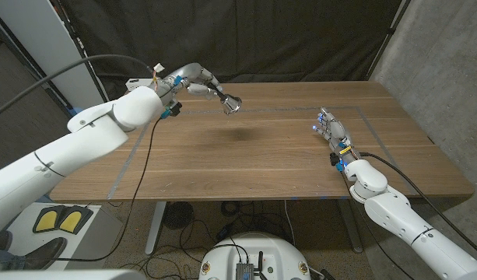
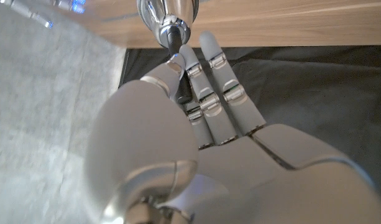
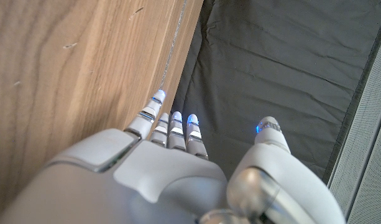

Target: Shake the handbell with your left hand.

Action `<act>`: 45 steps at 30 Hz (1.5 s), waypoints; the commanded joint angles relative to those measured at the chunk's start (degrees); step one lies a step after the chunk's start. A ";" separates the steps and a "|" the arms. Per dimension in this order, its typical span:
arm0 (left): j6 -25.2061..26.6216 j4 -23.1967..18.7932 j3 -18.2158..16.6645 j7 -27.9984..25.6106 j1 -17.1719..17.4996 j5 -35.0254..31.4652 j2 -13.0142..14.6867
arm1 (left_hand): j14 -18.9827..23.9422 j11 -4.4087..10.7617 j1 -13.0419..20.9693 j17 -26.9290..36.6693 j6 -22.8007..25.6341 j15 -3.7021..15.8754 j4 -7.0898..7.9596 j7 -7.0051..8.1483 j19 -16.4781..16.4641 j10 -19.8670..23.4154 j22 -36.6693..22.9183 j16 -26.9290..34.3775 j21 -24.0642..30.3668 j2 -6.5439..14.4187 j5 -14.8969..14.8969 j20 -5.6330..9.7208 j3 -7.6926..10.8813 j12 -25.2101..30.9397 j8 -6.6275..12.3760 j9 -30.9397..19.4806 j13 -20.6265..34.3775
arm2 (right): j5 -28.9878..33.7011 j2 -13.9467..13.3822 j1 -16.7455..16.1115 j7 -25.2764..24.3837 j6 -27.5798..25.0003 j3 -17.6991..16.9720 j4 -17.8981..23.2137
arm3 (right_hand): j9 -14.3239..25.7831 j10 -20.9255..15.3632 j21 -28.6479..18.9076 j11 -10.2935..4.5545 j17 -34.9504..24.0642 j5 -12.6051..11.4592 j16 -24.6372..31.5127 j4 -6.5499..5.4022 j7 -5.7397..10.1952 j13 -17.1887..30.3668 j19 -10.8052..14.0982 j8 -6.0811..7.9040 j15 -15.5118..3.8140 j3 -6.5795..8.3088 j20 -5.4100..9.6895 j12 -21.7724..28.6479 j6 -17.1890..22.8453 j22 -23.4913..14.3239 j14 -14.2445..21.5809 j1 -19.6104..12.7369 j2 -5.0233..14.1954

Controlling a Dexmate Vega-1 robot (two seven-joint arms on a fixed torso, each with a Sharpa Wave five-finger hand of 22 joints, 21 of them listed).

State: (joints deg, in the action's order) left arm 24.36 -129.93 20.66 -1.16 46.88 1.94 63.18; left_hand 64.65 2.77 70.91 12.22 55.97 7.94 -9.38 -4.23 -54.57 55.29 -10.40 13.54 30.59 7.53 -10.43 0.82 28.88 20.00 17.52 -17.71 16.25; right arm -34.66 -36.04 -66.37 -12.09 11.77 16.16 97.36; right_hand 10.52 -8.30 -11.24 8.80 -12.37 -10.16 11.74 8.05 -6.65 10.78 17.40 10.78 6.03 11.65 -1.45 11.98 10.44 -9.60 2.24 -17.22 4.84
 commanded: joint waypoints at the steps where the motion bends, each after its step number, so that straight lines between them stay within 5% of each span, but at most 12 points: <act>1: 21.18 -7.45 10.43 14.30 -8.81 -19.83 8.37 | -0.10 0.14 0.98 0.19 -0.28 -0.44 0.08 0.06 0.45 1.59 -0.14 -0.04 0.28 0.77 -0.17 -0.26 0.42 -0.29 0.08 -0.20 20.23 | -0.50 0.55 0.86 0.74 0.45 0.41 -1.47 | 0.17 -0.13 0.18 0.23 -0.31 0.03 0.26 -0.36 -0.12 0.20 0.42 0.04 0.20 0.03 -0.07 0.41 0.40 -0.21 0.50 -0.38 0.19; 7: 29.22 -7.99 23.01 30.51 -15.26 -49.30 7.69 | 0.29 0.59 0.79 0.25 -0.13 -0.05 0.23 0.61 0.39 1.83 -0.17 0.17 0.43 0.76 -0.14 -0.20 0.34 -0.26 0.06 -0.19 20.45 | -0.82 0.89 1.68 1.46 0.44 0.84 -2.41 | 0.17 -0.18 0.19 0.11 -0.31 0.03 0.26 -0.35 -0.16 0.20 0.41 0.03 0.21 0.02 -0.08 0.42 0.41 -0.21 0.52 -0.39 0.19; 12: 29.45 -5.56 24.10 42.96 -14.14 -68.58 5.51 | 0.27 0.66 0.53 0.29 -0.16 0.19 0.42 0.81 0.49 1.85 -0.18 0.21 0.49 0.79 -0.09 0.08 0.23 -0.32 0.00 -0.19 20.57 | -1.16 1.10 2.20 2.31 0.70 1.15 -3.13 | 0.17 -0.13 0.18 0.07 -0.31 0.03 0.25 -0.35 -0.16 0.20 0.45 0.02 0.23 0.02 -0.02 0.39 0.39 -0.21 0.52 -0.40 0.21; 21: 24.94 -2.10 14.11 51.82 -3.46 -97.68 1.69 | 0.15 1.13 0.37 0.31 0.01 0.39 0.49 1.12 0.72 1.79 -0.19 0.20 0.55 0.79 -0.04 0.29 0.20 -0.45 -0.04 -0.07 20.81 | -1.14 1.07 2.44 2.76 1.10 1.35 -3.84 | 0.17 -0.19 0.14 0.16 -0.30 0.02 0.28 -0.32 -0.23 0.20 0.59 0.00 0.27 0.04 -0.14 0.41 0.37 -0.21 0.63 -0.45 0.23; 29: 14.52 2.59 4.23 51.03 4.21 -122.12 -7.50 | 0.08 1.52 0.14 0.44 0.15 0.72 0.64 1.39 0.86 1.86 -0.19 0.28 0.66 0.87 0.04 0.54 0.10 -0.57 -0.09 0.05 21.01 | -1.64 1.47 3.19 3.36 0.96 1.70 -4.76 | 0.18 -0.33 0.13 0.17 -0.31 0.02 0.29 -0.33 -0.26 0.21 0.65 0.02 0.35 0.03 -0.22 0.46 0.44 -0.20 0.69 -0.45 0.25; 36: 7.05 3.22 -2.42 48.00 7.26 -128.51 -13.40 | -0.14 1.89 -0.16 0.55 0.43 1.03 0.76 1.94 0.94 1.93 -0.20 0.30 0.78 0.78 0.12 0.87 -0.08 -0.87 -0.05 0.17 20.92 | -1.70 1.62 3.66 3.71 1.00 1.98 -5.45 | 0.18 -0.34 0.14 0.20 -0.31 0.02 0.31 -0.33 -0.32 0.21 0.66 0.01 0.35 0.03 -0.24 0.45 0.45 -0.20 0.75 -0.46 0.25; 45: 0.03 1.60 -7.43 46.69 8.67 -133.38 -15.38 | -0.37 2.05 -0.20 0.67 0.35 1.28 0.76 1.97 1.14 1.96 -0.20 0.32 0.86 0.88 0.16 1.10 -0.10 -1.05 -0.15 0.30 21.08 | -1.99 1.66 4.04 3.94 0.83 2.05 -6.09 | 0.18 -0.39 0.14 0.24 -0.32 0.02 0.30 -0.34 -0.33 0.21 0.68 0.02 0.30 0.02 -0.27 0.46 0.51 -0.20 0.75 -0.46 0.27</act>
State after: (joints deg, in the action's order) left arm 33.01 -127.87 20.03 46.57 52.66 -86.41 51.75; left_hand 63.96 2.79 70.84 12.67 56.27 8.94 -8.93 -2.22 -53.11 55.28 -10.55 13.43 31.01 7.61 -10.11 1.62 28.84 18.73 17.52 -17.27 16.88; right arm -36.32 -34.51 -62.91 -8.57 12.80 17.98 92.13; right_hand 10.52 -8.29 -11.24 8.80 -12.37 -10.17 11.74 8.05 -6.96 10.78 17.71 10.78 6.35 11.64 -1.76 11.98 10.75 -9.61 2.56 -17.21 4.85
